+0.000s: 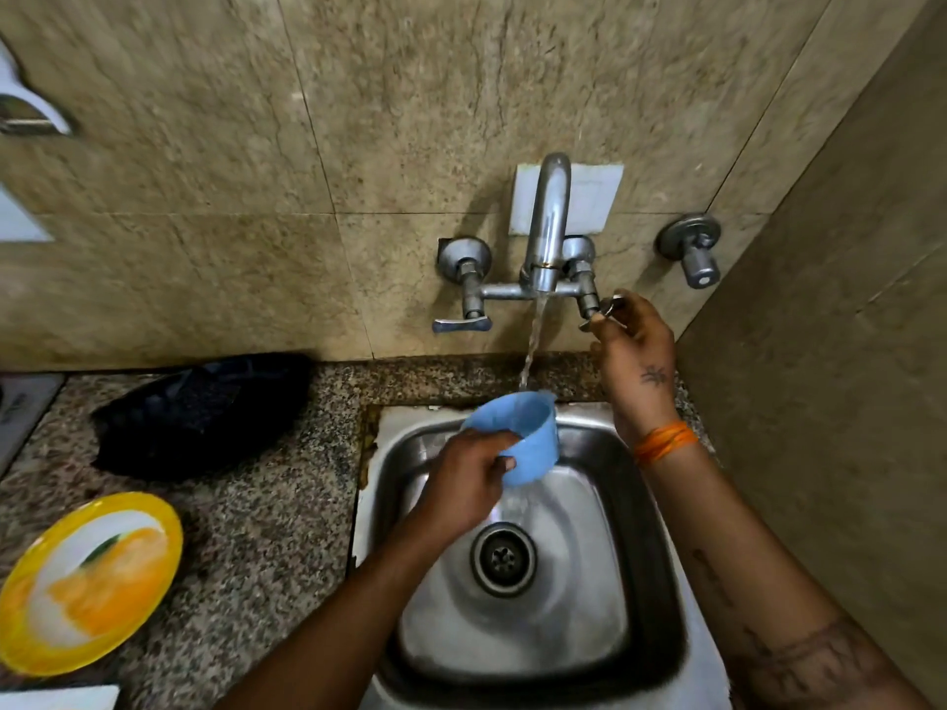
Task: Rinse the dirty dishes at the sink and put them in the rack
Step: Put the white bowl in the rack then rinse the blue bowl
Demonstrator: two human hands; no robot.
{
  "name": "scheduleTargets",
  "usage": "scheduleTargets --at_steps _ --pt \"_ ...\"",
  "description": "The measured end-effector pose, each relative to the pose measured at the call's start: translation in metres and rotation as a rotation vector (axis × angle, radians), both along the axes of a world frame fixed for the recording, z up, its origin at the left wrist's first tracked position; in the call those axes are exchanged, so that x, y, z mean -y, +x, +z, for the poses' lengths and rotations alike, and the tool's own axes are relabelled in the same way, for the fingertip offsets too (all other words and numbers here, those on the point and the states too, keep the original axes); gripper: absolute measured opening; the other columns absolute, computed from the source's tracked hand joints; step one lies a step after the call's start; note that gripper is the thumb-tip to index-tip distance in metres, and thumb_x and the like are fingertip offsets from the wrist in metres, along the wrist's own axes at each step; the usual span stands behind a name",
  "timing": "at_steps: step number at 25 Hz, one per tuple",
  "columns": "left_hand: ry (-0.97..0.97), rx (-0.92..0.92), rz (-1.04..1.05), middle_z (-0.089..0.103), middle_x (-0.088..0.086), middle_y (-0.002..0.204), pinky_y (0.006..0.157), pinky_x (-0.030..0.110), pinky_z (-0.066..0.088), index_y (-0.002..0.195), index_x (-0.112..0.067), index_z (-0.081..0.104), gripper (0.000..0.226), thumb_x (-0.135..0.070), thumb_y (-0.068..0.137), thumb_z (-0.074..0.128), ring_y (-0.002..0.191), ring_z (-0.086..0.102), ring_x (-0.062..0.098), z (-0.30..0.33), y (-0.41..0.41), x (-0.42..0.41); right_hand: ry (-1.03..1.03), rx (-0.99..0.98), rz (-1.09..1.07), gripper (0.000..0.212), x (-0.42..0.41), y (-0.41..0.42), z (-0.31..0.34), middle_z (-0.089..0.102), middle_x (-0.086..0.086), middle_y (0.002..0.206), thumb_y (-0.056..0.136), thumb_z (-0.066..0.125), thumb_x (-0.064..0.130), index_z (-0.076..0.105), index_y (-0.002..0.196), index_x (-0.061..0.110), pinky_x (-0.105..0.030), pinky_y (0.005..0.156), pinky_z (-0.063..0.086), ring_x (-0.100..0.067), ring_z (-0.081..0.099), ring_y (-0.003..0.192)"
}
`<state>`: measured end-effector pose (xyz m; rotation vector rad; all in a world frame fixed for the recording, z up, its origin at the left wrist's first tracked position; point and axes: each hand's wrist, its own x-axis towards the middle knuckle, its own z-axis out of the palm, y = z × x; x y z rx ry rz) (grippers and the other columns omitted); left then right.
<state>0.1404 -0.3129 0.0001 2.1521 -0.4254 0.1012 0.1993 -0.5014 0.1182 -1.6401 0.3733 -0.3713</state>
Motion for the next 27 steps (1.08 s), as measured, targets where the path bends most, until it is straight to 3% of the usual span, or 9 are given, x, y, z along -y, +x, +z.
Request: scheduleTargets --at_steps 2,5,7,10,16,19,22,24,27 --pt "0.411 0.346 -0.108 0.078 0.002 0.096 0.096 0.037 0.051 0.107 -0.022 0.077 0.041 -0.008 0.069 0.067 0.097 0.069 0.032 0.007 0.004 -0.003 0.017 0.011 0.009 0.024 0.002 0.004 -0.001 0.073 0.005 0.102 0.072 0.065 0.037 0.070 0.094 0.042 -0.057 0.098 0.054 -0.030 0.070 0.107" --pt "0.627 0.411 -0.116 0.074 -0.005 0.095 0.108 0.054 0.046 0.115 -0.028 0.073 0.055 -0.006 0.064 0.067 0.107 0.063 0.029 0.018 0.004 -0.004 0.000 -0.004 0.015 0.023 -0.001 -0.001 0.000 0.073 0.006 0.100 0.072 0.063 0.035 0.068 0.092 0.045 -0.061 0.094 0.055 -0.027 0.071 0.103" --pt "0.633 0.446 -0.123 0.074 -0.006 0.099 0.105 0.057 0.048 0.117 -0.028 0.071 0.052 -0.006 0.071 0.060 0.111 0.061 0.029 0.016 0.002 -0.007 0.010 0.001 0.021 0.024 -0.004 -0.005 0.004 0.072 0.009 0.097 0.076 0.063 0.029 0.068 0.091 0.047 -0.060 0.094 0.055 -0.023 0.071 0.101" --pt "0.520 0.503 -0.073 0.075 -0.002 0.104 0.095 0.046 0.057 0.117 -0.022 0.072 0.053 -0.005 0.076 0.043 0.115 0.056 0.028 0.007 -0.003 -0.016 0.027 0.031 -0.008 0.025 -0.006 -0.007 0.003 0.072 0.007 0.101 0.081 0.064 0.020 0.067 0.099 0.036 -0.055 0.098 0.055 -0.018 0.070 0.101" --pt "0.515 0.543 -0.131 0.075 -0.001 0.108 0.095 0.036 0.057 0.119 -0.019 0.073 0.053 -0.004 0.077 0.045 0.114 0.065 0.031 0.008 -0.004 -0.011 0.019 0.058 -0.021 0.035 -0.006 -0.008 -0.001 0.072 0.002 0.106 0.092 0.063 -0.001 0.063 0.122 0.016 -0.039 0.089 0.057 0.000 0.068 0.092" --pt "0.261 0.291 0.017 0.075 0.004 0.105 0.089 0.031 0.054 0.118 -0.017 0.073 0.043 -0.003 0.081 0.057 0.104 0.066 0.026 0.003 -0.006 -0.001 0.024 0.051 -0.031 0.038 -0.007 -0.009 -0.003 0.072 0.000 0.115 0.091 0.064 0.003 0.062 0.123 0.023 -0.049 0.102 0.054 -0.014 0.069 0.108" --pt "-0.579 -0.518 0.323 0.073 0.010 0.109 0.076 0.035 0.060 0.114 -0.017 0.070 0.020 -0.011 0.099 0.058 0.098 0.070 0.028 0.013 -0.018 0.006 -0.056 0.037 -0.030 0.044 -0.014 -0.012 -0.004 0.068 0.014 0.104 0.091 0.061 -0.002 0.057 0.125 0.027 -0.045 0.104 0.053 -0.001 0.066 0.096" --pt "-0.983 -0.953 0.424 0.069 0.018 0.112 0.064 0.044 0.065 0.117 -0.011 0.065 0.018 -0.008 0.103 0.054 0.095 0.070 0.035 0.013 -0.025 0.001 -0.184 0.024 -0.011 0.051 -0.018 -0.016 -0.005 0.069 0.010 0.108 0.089 0.060 0.000 0.055 0.134 0.022 -0.038 0.102 0.053 -0.006 0.067 0.101" --pt "-1.240 -1.181 0.482 0.067 0.023 0.109 0.054 0.048 0.064 0.122 0.000 0.057 0.021 -0.005 0.103 0.050 0.094 0.066 0.039 0.009 -0.042 -0.003 -0.281 0.018 0.010 0.053 -0.015 -0.018 -0.007 0.066 0.003 0.117 0.088 0.062 0.003 0.052 0.138 0.019 -0.034 0.099 0.051 -0.017 0.065 0.113"
